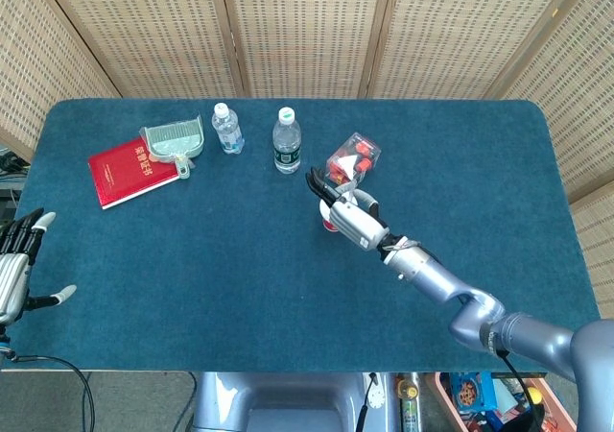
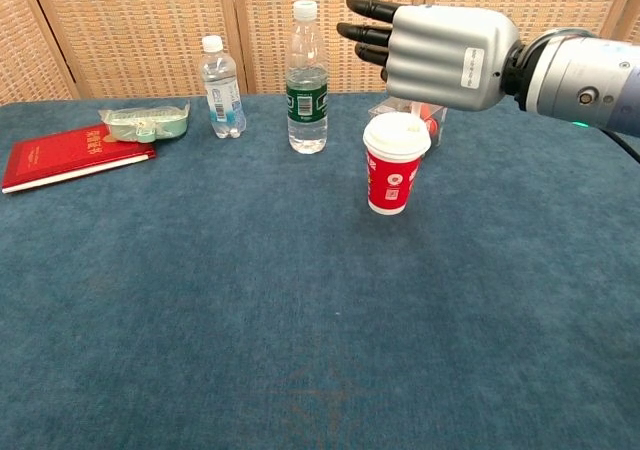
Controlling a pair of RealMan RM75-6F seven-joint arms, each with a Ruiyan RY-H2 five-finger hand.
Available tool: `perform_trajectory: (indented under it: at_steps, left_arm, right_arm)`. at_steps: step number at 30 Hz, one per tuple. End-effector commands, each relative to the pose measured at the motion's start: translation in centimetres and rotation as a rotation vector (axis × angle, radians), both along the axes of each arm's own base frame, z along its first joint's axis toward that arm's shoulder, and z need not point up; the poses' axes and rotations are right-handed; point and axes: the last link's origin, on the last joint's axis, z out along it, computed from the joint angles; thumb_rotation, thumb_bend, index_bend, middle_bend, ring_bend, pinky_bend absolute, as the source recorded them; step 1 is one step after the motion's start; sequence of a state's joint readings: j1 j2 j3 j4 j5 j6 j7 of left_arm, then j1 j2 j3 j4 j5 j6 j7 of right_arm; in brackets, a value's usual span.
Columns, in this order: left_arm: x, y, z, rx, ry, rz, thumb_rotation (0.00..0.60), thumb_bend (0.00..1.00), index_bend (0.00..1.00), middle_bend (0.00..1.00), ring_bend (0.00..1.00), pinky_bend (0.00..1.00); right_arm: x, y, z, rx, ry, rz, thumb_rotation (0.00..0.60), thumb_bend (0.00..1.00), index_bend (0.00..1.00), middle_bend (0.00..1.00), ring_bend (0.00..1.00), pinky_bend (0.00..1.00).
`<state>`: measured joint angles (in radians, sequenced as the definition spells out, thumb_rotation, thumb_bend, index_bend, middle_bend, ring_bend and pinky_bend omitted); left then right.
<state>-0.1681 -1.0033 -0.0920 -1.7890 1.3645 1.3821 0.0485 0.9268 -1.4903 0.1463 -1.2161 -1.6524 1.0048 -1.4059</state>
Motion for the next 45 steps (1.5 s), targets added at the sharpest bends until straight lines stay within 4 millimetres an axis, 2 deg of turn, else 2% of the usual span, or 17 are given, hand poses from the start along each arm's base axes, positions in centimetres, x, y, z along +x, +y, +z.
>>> perform_trajectory:
  at_steps: [1,6,10,13,16,22,29,33,36,40,42,45]
  left_arm:
    - [0.0,0.0,0.1,0.002,-0.003,0.001,0.6,0.06,0.0,0.0,0.0,0.0]
    - [-0.1,0.0,0.2,0.003,-0.009,0.001,0.6,0.06,0.0,0.0,0.0,0.0]
    - [-0.1,0.0,0.2,0.002,-0.011,0.0,0.6,0.06,0.0,0.0,0.0,0.0]
    - [-0.1,0.0,0.2,0.001,-0.011,-0.001,0.6,0.06,0.0,0.0,0.0,0.0]
    - [-0.1,-0.1,0.2,0.001,-0.013,-0.001,0.6,0.06,0.0,0.0,0.0,0.0]
    - [0.0,-0.1,0.2,0.001,-0.013,-0.005,0.6,0.06,0.0,0.0,0.0,0.0]
    - [0.1,-0.1,0.2,-0.003,-0.013,-0.008,0.6,0.06,0.0,0.0,0.0,0.0]
    - [0.1,-0.2,0.2,-0.002,-0.014,-0.011,0.6,0.06,0.0,0.0,0.0,0.0]
    - [0.1,-0.2,0.2,-0.005,-0.017,-0.012,0.6,0.06,0.0,0.0,0.0,0.0]
    - [0.0,-0.3,0.3,-0.006,-0.019,-0.018,0.6,0.06,0.0,0.0,0.0,0.0]
    - [-0.1,-0.5,0.3,-0.005,-0.023,-0.022,0.6,0.06,0.0,0.0,0.0,0.0]
    - [-0.1,-0.7,0.3,-0.004,-0.025,-0.027,0.6,0.06,0.0,0.0,0.0,0.0]
  right_arm:
    - [0.0,0.0,-0.4,0.004,0.001,-0.008,0.6,0.59,0.68,0.23,0.0,0.1]
    - [0.0,0.3,-1.0,0.013,-0.002,-0.003,0.6,0.59,0.67,0.22,0.0,0.1]
    - [0.3,0.4,-1.3,0.015,-0.022,-0.003,0.6,0.57,0.49,0.21,0.0,0.1]
    - [0.4,0.4,-1.3,0.012,-0.041,-0.007,0.6,0.46,0.36,0.16,0.0,0.08]
    - [0.6,0.5,-1.3,0.005,-0.051,-0.006,0.6,0.4,0.28,0.12,0.0,0.06]
    - [0.3,0.4,-0.9,-0.04,-0.07,-0.029,0.6,0.3,0.22,0.06,0.0,0.03]
    - [0.5,1.2,0.2,-0.069,-0.134,-0.016,0.6,0.17,0.19,0.04,0.0,0.0]
    - [1.0,2.0,2.0,-0.069,-0.231,-0.019,0.6,0.08,0.14,0.01,0.0,0.0]
    - [0.9,2.6,4.3,-0.038,-0.347,-0.028,0.6,0.01,0.09,0.0,0.0,0.0]
    - [-0.7,2.9,7.5,-0.009,-0.504,-0.089,0.6,0.0,0.05,0.0,0.0,0.0]
    - [-2.6,3.3,9.7,0.029,-0.635,-0.164,0.6,0.0,0.04,0.0,0.0,0.0]
    - [-4.7,4.0,11.6,0.079,-0.793,-0.269,0.6,0.0,0.04,0.0,0.0,0.0]
